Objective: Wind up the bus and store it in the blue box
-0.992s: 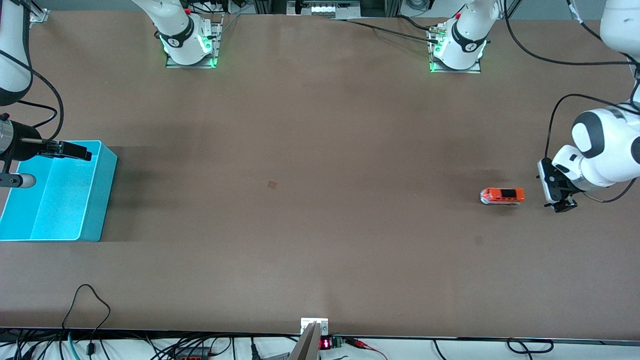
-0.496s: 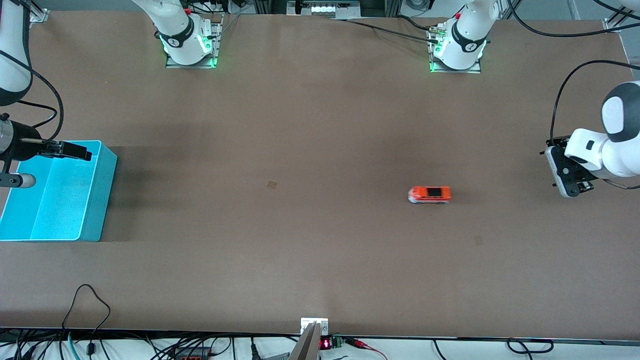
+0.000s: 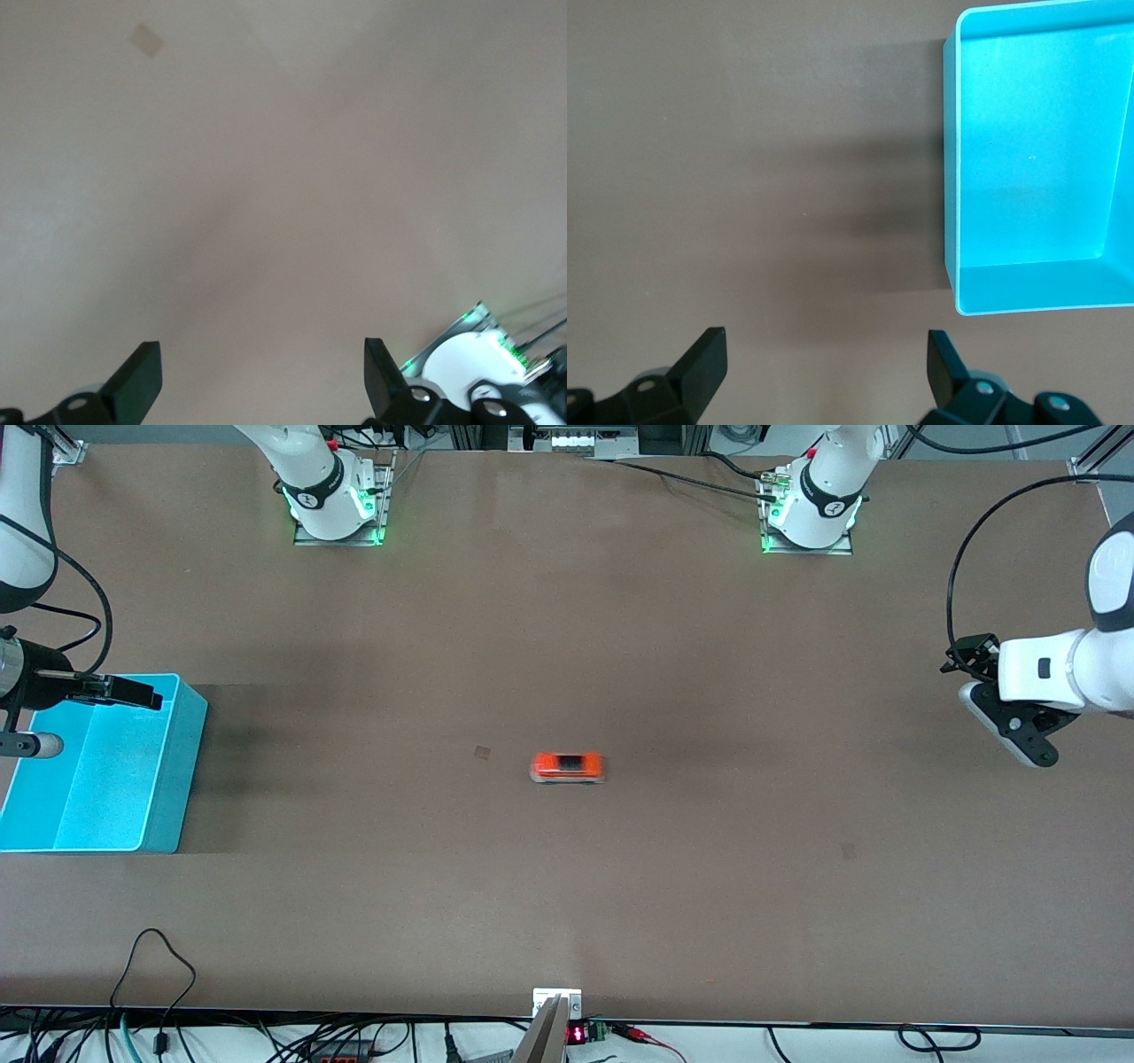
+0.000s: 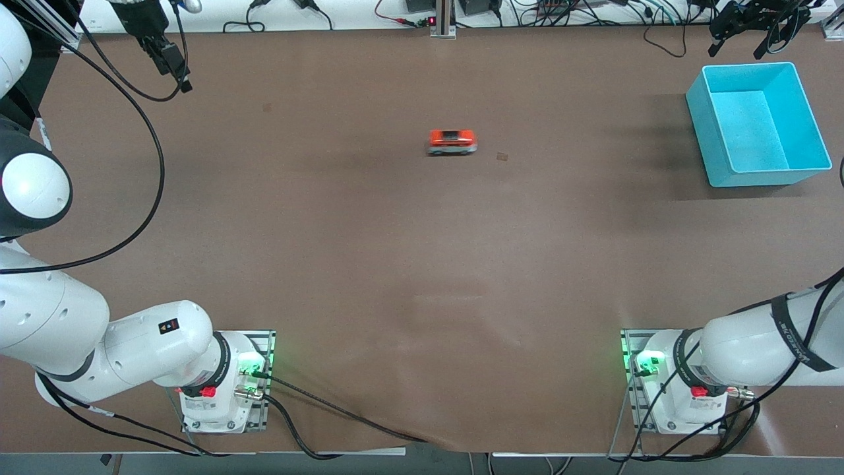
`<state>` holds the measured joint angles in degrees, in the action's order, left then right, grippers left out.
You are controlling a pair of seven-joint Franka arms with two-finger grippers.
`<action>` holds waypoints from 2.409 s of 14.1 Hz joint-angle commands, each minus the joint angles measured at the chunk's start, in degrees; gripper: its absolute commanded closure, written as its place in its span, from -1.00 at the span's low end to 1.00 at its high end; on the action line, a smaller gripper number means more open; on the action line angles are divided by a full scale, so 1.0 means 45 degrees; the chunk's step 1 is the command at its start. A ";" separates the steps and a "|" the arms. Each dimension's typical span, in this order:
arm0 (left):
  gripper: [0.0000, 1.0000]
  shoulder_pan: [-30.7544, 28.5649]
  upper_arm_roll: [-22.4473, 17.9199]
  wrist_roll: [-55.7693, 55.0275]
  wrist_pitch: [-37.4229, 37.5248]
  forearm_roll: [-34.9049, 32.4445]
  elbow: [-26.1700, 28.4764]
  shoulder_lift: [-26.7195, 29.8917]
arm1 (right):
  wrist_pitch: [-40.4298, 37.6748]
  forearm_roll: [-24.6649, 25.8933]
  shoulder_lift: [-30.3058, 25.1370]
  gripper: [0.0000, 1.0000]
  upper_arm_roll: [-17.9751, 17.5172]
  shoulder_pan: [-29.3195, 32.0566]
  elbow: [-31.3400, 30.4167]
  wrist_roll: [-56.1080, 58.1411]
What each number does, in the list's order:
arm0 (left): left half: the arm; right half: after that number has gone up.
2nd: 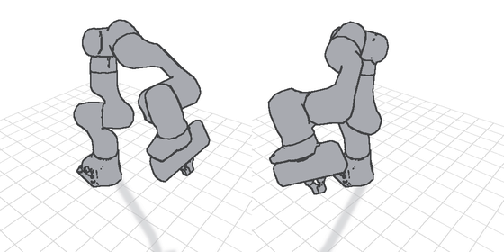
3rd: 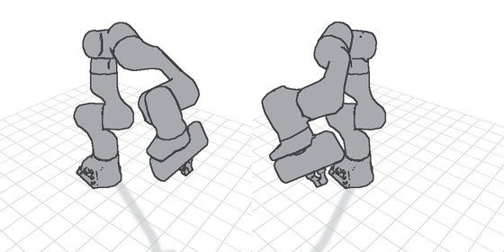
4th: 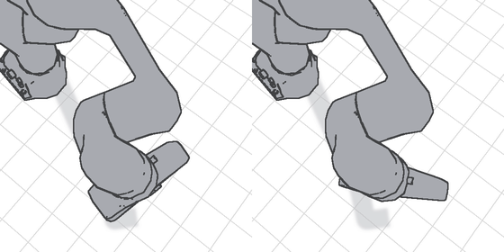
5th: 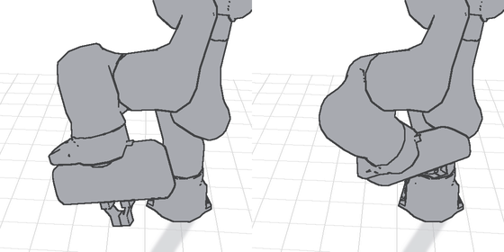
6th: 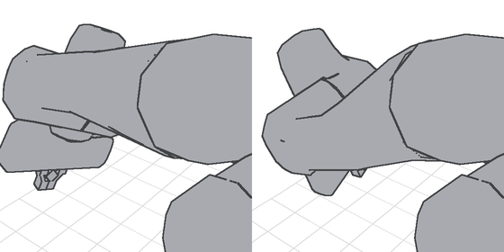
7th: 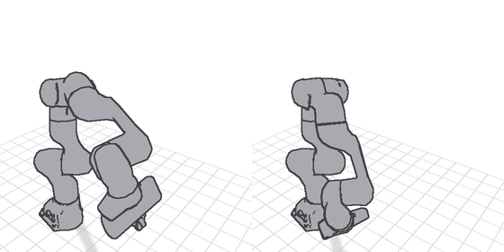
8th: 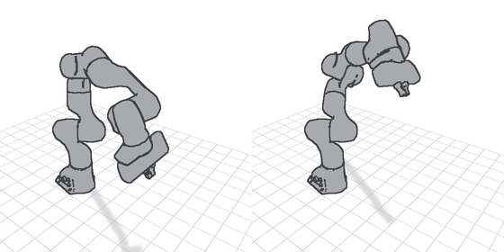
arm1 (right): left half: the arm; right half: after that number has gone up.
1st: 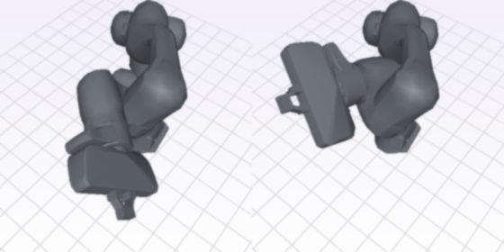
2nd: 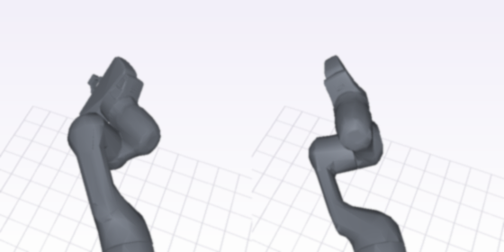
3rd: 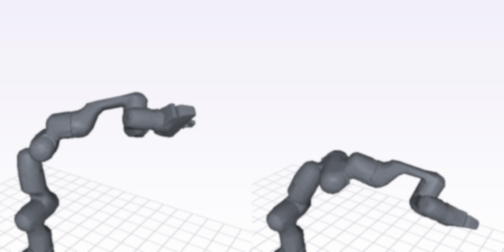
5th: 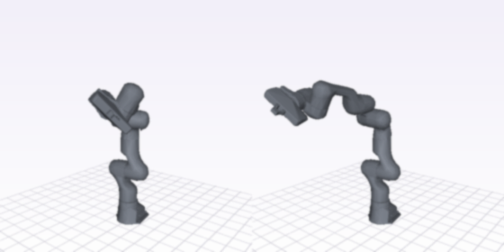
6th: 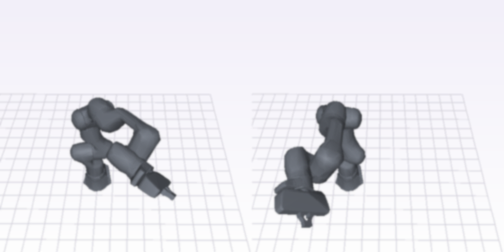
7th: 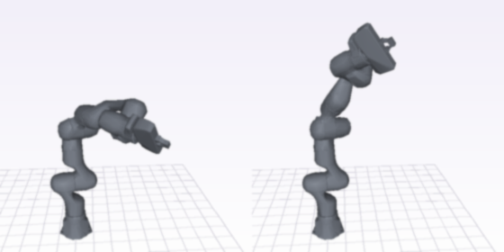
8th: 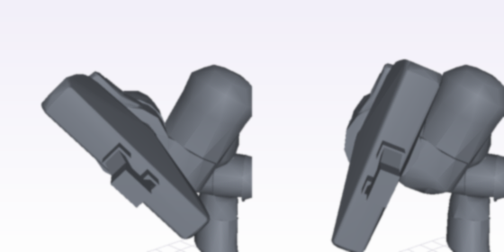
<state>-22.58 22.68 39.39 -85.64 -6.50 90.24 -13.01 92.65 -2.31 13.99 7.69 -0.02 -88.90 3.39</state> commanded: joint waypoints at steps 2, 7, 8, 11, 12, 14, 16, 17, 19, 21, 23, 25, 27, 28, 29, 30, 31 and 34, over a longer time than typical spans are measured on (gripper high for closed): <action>-1.00 -0.0100 0.0135 -0.2496 0.1001 0.0000 -0.1456 0.0040 | -0.0081 0.0083 -0.0043 -1.00 -0.0049 0.0103 -0.0050 0.0263; -1.00 0.1805 -0.1944 -0.5327 0.0520 0.1205 -0.1093 0.0818 | -0.0081 0.0063 -0.0043 -1.00 -0.0049 0.0103 -0.0050 0.0263; -1.00 0.2549 -0.2902 -0.6496 -0.0510 0.1597 -0.0276 0.1421 | -0.0081 0.0063 -0.0043 -1.00 -0.0049 0.0103 -0.0050 0.0263; -1.00 0.4192 -0.4819 -0.7289 -0.1790 0.1621 0.1196 0.2578 | -0.0081 0.0063 -0.0043 -1.00 -0.0049 0.0084 -0.0050 0.0263; -1.00 0.4622 -0.5367 -0.7192 -0.1809 0.1679 0.1216 0.2580 | -0.0081 0.0063 -0.0043 -1.00 -0.0049 0.0103 -0.0050 0.0263; -1.00 0.4763 -0.5510 -0.7152 -0.1751 0.1660 0.1217 0.2599 | -0.0081 0.0044 -0.0043 -1.00 -0.0049 0.0084 -0.0050 0.0340; -1.00 0.4724 -0.5412 -0.7132 -0.1400 0.1660 0.0983 0.2502 | -0.0081 -0.0014 -0.0043 -1.00 -0.0049 0.0084 -0.0050 0.0827; -1.00 0.4744 -0.5392 -0.7132 -0.1341 0.1660 0.0924 0.2501 | -0.0101 -0.0015 -0.0024 -1.00 -0.0049 0.0064 -0.0050 0.1100; -1.00 0.4744 -0.5373 -0.7152 -0.1010 0.1660 0.0788 0.2521 | -0.0101 -0.0034 0.0093 -1.00 -0.0069 0.0025 -0.0225 0.1860; -1.00 0.4783 -0.5373 -0.7152 -0.0833 0.1660 0.0553 0.2462 | -0.0081 -0.0112 0.0424 -1.00 -0.0069 0.0083 -0.0304 0.2856; -1.00 0.4783 -0.5198 -0.7171 -0.0794 0.1524 0.0533 0.2482 | -0.0023 -0.0112 0.0834 -1.00 -0.0069 0.0103 -0.0323 0.3424; -1.00 0.4783 -0.5158 -0.7171 -0.0872 0.1503 0.0416 0.2424 | 0.0229 -0.0112 0.1438 -1.00 -0.0069 0.0045 -0.0439 0.4378; -1.00 0.4783 -0.5099 -0.7191 -0.0736 0.1523 0.0416 0.2462 | 0.1590 0.0063 0.1461 -1.00 -0.0186 0.0083 -0.1430 0.5665; -1.00 0.4783 -0.5061 -0.7191 -0.0735 0.1523 0.0396 0.2462 | 0.2410 0.0179 0.1442 -1.00 -0.0264 0.0142 -0.1958 0.6949; -1.00 0.4783 -0.5002 -0.7191 -0.0735 0.1523 0.0377 0.2462 | 0.3385 0.0277 0.1364 -1.00 -0.0651 0.0452 -0.2544 0.8316; -1.00 0.4783 -0.4905 -0.7288 -0.0735 0.1523 0.0396 0.2462 | 0.4014 0.0317 0.1441 -1.00 -0.1332 0.1151 -0.2878 0.9451; -1.00 0.4783 -0.4788 -0.7308 -0.0716 0.1523 0.0396 0.2462 | 0.4368 0.0356 0.1557 -1.00 -0.1957 0.1776 -0.3056 1.0429; -1.00 0.4783 -0.4728 -0.7308 -0.0716 0.1523 0.0377 0.2462 | 0.5403 0.1310 0.1793 -1.00 -0.2626 0.2154 -0.3426 1.3785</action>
<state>-1.08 1.16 7.16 -89.98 0.09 92.58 -2.50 113.94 1.05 22.63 -1.17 7.81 -102.35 56.32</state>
